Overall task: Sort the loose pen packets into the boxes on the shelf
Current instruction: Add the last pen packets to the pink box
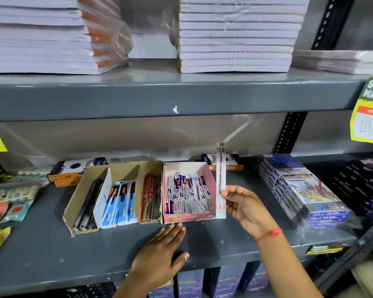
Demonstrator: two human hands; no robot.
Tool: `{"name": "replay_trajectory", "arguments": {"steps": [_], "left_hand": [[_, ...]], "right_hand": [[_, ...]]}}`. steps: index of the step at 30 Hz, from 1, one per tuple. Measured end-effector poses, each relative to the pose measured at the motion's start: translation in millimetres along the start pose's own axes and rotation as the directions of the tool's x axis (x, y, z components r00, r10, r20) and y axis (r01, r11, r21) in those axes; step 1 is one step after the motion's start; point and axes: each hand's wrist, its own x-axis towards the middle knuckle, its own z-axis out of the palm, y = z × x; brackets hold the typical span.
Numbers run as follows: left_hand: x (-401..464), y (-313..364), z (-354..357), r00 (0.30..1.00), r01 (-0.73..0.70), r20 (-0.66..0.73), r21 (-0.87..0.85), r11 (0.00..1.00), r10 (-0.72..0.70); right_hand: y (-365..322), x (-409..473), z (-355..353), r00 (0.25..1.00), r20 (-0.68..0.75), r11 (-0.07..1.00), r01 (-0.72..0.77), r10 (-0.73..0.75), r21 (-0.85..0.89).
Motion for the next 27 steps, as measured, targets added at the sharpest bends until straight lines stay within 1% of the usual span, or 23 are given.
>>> {"name": "replay_trajectory", "arguments": {"steps": [3,4,9,11,13,16,20,23,27], "left_hand": [[0.1,-0.4,2.6,1.0,-0.002,-0.021,0.002,1.0,0.002],[0.3,-0.7,4.6,0.999,-0.01,-0.048,0.004,1.0,0.01],[1.5,0.9,1.6,0.998,0.031,-0.053,-0.019,0.999,-0.032],[2.4,-1.2,3.5,0.993,0.032,-0.111,-0.021,0.999,-0.034],[2.9,-2.6,6.8,0.992,0.033,-0.125,-0.005,0.999,-0.034],[1.6,-1.4,7.3,0.996,-0.002,-0.089,-0.046,0.999,-0.002],[1.9,-2.0,7.4,0.996,-0.013,-0.087,-0.02,1.0,0.011],[2.0,-2.2,7.3,0.995,-0.004,-0.102,0.012,1.0,0.005],[2.2,-0.4,6.2,0.996,0.022,-0.09,-0.01,1.0,-0.023]], "right_hand": [[1.8,1.1,7.6,1.0,0.019,1.0,-0.013,0.013,0.015],[1.8,1.5,10.2,0.999,0.028,0.999,-0.022,0.021,0.034],[2.6,2.1,23.0,0.993,0.096,0.97,-0.094,0.075,0.222],[4.6,2.7,26.6,0.993,0.092,0.965,-0.101,0.081,0.241],[6.3,4.1,29.1,0.993,0.088,0.963,-0.1,0.08,0.251],[7.8,6.6,30.7,0.994,0.084,0.962,-0.089,0.069,0.26],[9.5,8.8,30.5,0.997,0.068,0.979,0.011,-0.025,0.204],[11.5,9.5,29.6,0.997,0.021,0.993,0.076,-0.078,0.096],[13.3,11.7,30.2,0.99,-0.038,0.991,0.133,-0.133,-0.02]]}}
